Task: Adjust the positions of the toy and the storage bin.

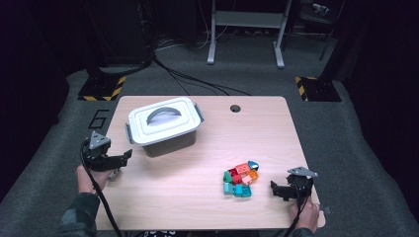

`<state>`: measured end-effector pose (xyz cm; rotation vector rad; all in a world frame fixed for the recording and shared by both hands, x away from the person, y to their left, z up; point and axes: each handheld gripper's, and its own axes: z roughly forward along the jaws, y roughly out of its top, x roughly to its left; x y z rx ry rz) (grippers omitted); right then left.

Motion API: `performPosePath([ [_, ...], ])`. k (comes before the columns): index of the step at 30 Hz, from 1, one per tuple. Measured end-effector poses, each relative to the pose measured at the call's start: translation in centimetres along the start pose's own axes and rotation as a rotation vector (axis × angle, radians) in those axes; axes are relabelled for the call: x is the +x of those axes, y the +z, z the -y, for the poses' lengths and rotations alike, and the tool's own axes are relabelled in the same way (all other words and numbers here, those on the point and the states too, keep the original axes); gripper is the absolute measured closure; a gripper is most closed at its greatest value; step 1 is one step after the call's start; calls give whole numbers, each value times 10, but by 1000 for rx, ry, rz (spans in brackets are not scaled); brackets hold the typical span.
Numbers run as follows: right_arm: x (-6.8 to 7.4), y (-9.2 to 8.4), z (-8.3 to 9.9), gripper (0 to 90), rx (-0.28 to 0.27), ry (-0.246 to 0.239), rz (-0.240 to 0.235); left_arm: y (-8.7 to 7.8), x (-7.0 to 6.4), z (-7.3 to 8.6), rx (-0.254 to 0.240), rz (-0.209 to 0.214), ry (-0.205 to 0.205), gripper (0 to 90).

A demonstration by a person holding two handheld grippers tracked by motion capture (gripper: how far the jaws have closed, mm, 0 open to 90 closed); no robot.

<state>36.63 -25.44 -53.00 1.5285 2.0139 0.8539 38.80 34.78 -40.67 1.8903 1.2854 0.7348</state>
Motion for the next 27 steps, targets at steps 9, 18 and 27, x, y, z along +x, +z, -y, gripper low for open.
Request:
performPosePath([
  [9, 0, 0, 0, 0, 0, 0, 0, 9, -5, -22, -13, 15, 31, 164],
  [18, 0, 0, 0, 0, -2, -6, -1, 17, -4, -44, -36, 30, 49, 164],
  [27, 0, 0, 0, 0, -2, -6, -1, 35, 2, -63, -4, 64, 61, 126],
])
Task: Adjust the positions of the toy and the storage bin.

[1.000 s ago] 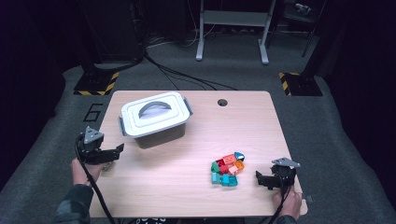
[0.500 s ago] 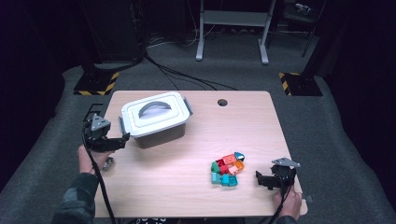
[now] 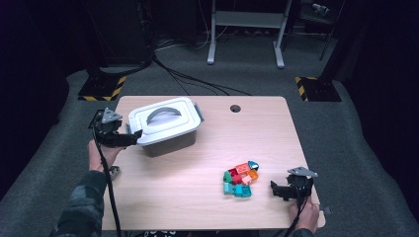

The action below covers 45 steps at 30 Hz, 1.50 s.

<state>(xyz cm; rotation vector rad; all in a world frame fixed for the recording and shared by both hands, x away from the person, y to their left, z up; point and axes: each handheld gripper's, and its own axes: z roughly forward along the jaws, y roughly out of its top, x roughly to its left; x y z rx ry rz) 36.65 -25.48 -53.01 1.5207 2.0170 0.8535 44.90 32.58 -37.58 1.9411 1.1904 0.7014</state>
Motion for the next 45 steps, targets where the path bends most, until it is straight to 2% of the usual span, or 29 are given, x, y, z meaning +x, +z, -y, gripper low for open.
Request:
performPosePath([
  [8, 0, 0, 0, 0, 0, 0, 0, 21, -7, -23, 37, 21, 39, 49],
  [9, 0, 0, 0, 0, 0, 1, 0, 25, -7, -26, 50, 27, 57, 50],
  [15, 0, 0, 0, 0, 0, 0, 0, 42, -10, -35, 63, 51, 74, 91],
  [16, 0, 0, 0, 0, 0, 0, 0, 44, -11, -37, 68, 65, 85, 115],
  [21, 0, 0, 0, 0, 0, 1, 0, 58, -15, -38, 105, 57, 124, 241],
  [23, 0, 0, 0, 0, 0, 0, 0, 60, -14, -38, 96, 55, 103, 294],
  [27, 0, 0, 0, 0, 0, 0, 0, 67, -16, -37, 116, 69, 118, 402],
  [28, 0, 0, 0, 0, 0, 0, 0, 69, -16, -37, 108, 61, 126, 411],
  [31, 0, 0, 0, 0, 0, 0, 0, 68, -14, -36, 93, 44, 107, 504],
  [33, 0, 0, 0, 0, 0, 0, 0, 66, -11, -35, 95, 49, 98, 575],
  [36, 0, 0, 0, 0, 0, 0, 0, 64, -10, -30, 101, 54, 106, 617],
  [38, 0, 0, 0, 0, 0, 1, 0, 63, -8, -29, 98, 64, 94, 642],
  [41, 0, 0, 0, 0, 1, -4, -1, 62, -9, -29, 95, 57, 107, 629],
  [44, 0, 0, 0, 0, -1, 0, 0, 66, -8, -33, 98, 51, 101, 461],
  [45, 0, 0, 0, 0, -1, 0, 0, 68, -7, -35, 96, 57, 95, 440],
])
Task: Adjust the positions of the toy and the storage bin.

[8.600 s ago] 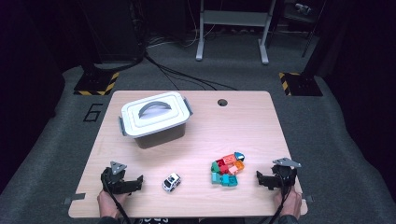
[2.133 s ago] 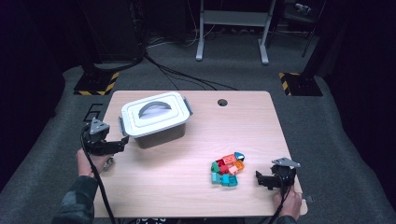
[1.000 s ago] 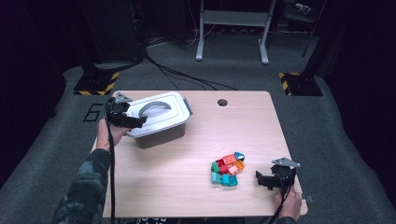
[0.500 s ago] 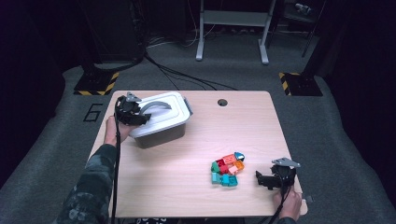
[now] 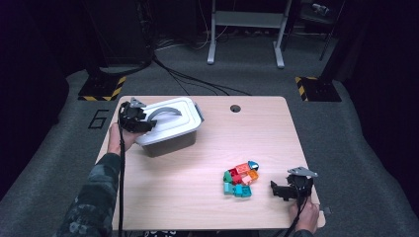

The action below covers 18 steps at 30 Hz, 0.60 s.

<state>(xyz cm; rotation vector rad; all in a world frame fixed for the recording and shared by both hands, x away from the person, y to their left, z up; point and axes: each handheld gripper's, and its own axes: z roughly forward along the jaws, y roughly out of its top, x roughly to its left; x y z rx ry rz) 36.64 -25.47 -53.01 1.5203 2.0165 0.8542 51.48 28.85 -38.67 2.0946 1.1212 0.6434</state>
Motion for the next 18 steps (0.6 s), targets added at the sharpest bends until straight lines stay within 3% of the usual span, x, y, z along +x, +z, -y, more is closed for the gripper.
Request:
performPosePath([
  [3, 0, 0, 0, 0, 0, 0, 0, 5, 2, -2, 6, 19, -12, 368],
  [5, 0, 0, 0, 0, 0, 0, 0, 7, 3, -3, 9, 30, -14, 374],
  [10, 0, 0, 0, 0, 0, 0, 0, 10, 0, -6, 9, 55, 7, 459],
  [18, 0, 0, 0, 0, 1, -2, -1, 4, 2, -2, -7, 65, -20, 616],
])
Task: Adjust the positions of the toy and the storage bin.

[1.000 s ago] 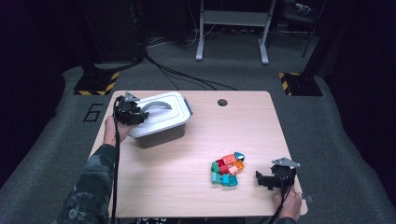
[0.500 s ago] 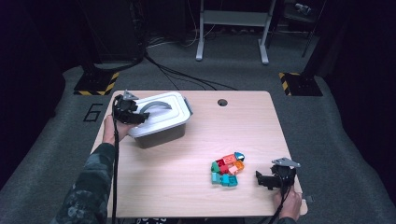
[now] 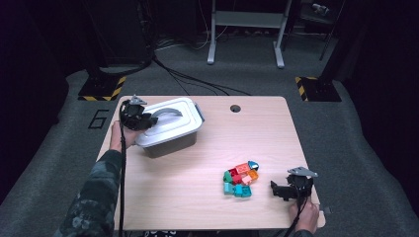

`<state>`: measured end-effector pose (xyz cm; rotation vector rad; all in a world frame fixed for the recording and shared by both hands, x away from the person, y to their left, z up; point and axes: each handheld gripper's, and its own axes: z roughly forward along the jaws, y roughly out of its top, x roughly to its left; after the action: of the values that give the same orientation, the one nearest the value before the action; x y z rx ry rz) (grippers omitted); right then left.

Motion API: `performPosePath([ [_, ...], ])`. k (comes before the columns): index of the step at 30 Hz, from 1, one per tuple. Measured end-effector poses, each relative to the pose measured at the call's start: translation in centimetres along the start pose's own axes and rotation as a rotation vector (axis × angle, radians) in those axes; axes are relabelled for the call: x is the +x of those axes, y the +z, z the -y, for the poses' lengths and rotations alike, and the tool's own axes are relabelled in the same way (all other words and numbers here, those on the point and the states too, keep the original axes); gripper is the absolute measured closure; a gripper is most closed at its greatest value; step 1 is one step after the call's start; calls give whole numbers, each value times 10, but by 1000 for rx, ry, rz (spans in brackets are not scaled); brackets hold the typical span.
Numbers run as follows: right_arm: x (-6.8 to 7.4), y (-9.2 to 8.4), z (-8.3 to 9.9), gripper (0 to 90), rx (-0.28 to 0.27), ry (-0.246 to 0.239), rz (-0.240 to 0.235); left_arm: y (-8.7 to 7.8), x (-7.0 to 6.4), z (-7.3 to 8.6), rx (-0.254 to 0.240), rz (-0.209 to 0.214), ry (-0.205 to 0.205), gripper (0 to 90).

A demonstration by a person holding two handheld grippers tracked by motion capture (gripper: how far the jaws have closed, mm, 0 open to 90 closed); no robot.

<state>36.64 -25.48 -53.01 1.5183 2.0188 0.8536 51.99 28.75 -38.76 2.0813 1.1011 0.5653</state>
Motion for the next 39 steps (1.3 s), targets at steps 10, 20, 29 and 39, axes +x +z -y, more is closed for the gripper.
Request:
performPosePath([
  [10, 0, 0, 0, 0, 0, 1, 1, -5, -14, 2, 25, 2, 10, 647],
  [20, 0, 0, 0, 0, 0, 2, 0, -12, -36, 6, 32, -3, -21, 660],
  [29, 0, 0, 0, 0, 2, 6, -5, -16, -48, 7, 40, -25, -13, 657],
  [39, 0, 0, 0, 0, 2, -2, -11, 2, -45, -18, 69, 54, 54, 582],
])
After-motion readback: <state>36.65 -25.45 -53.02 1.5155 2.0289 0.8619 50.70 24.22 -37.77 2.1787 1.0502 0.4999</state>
